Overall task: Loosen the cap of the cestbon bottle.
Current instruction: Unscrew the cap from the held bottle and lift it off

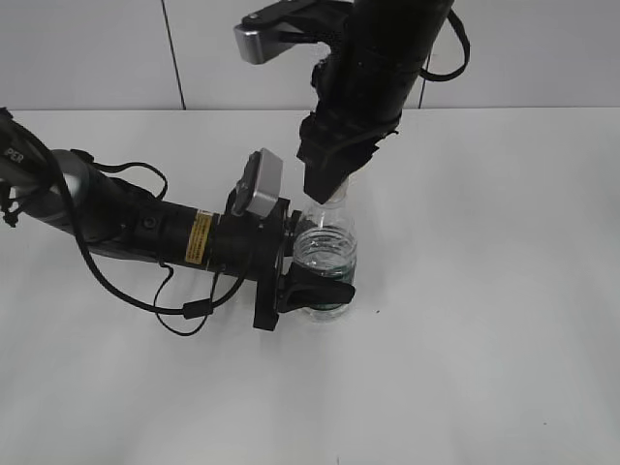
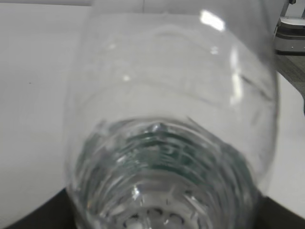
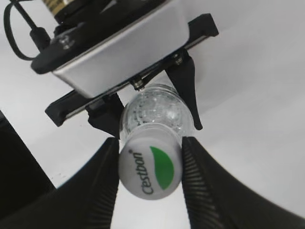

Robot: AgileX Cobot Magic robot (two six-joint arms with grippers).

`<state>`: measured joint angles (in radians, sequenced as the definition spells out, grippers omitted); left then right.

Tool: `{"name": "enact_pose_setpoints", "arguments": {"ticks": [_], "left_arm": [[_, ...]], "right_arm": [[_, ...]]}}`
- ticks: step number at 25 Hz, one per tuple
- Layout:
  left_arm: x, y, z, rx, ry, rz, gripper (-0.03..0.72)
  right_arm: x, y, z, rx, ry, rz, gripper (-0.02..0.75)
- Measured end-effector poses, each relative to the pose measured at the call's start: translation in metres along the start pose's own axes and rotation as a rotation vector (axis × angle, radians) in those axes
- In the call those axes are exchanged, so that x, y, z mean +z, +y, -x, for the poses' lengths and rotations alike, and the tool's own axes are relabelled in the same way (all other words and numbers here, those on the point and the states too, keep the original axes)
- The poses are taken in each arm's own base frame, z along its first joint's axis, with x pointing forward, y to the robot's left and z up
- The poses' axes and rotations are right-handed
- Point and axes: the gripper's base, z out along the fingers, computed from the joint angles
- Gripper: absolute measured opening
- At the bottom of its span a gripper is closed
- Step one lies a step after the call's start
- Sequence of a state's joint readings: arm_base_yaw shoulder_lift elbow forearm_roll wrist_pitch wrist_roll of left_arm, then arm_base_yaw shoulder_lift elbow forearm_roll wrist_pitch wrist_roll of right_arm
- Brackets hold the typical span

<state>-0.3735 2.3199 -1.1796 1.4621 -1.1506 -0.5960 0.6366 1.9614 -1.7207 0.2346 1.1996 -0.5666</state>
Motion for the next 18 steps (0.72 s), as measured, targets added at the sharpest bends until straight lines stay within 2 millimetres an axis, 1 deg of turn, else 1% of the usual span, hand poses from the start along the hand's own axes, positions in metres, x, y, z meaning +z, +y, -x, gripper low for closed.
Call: {"name": "enact_pose_setpoints", "arguments": {"ticks": [6, 18], "left_arm": [[0.0, -0.0001, 0.0, 0.004, 0.001, -0.001, 0.401], [-0.0003, -0.0012, 0.0002, 0.01, -0.003, -0.014, 0.401]], "right_arm": [[-0.0003, 0.0003, 0.0005, -0.203, -0.005, 0.003, 0.306], [-0.0003, 0.001, 0.0, -0.528, -0.002, 0.01, 0.305]]}}
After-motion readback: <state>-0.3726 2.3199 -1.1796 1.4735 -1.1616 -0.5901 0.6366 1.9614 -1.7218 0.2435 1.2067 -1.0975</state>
